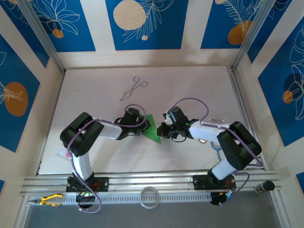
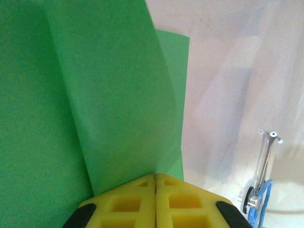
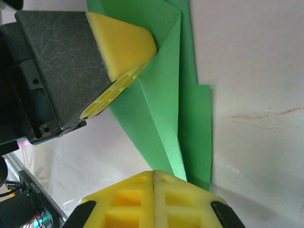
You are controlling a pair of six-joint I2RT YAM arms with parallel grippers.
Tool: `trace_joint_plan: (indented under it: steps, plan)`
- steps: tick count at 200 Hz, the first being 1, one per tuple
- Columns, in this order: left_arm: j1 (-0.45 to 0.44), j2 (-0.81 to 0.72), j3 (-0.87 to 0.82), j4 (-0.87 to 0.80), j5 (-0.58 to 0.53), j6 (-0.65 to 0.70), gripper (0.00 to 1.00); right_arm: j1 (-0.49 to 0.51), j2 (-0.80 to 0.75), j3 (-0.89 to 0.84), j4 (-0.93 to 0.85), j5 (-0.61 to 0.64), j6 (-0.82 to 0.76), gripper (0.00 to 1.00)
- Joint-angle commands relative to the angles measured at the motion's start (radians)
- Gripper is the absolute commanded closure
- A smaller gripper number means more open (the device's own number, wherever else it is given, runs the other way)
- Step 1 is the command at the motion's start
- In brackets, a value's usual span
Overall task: Fold a paper plane with a square sheet of paper (pick it up from the middle)
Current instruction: Fourth fold the wing at the center of the table.
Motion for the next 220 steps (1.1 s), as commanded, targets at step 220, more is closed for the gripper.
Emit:
trace_joint_plan:
  steps: [220]
  plan:
    - [0.004, -0.006, 0.011, -0.105, 0.009, 0.058, 0.90, 0.005, 0.204, 0.067, -0.011, -0.010, 0.011, 1.00]
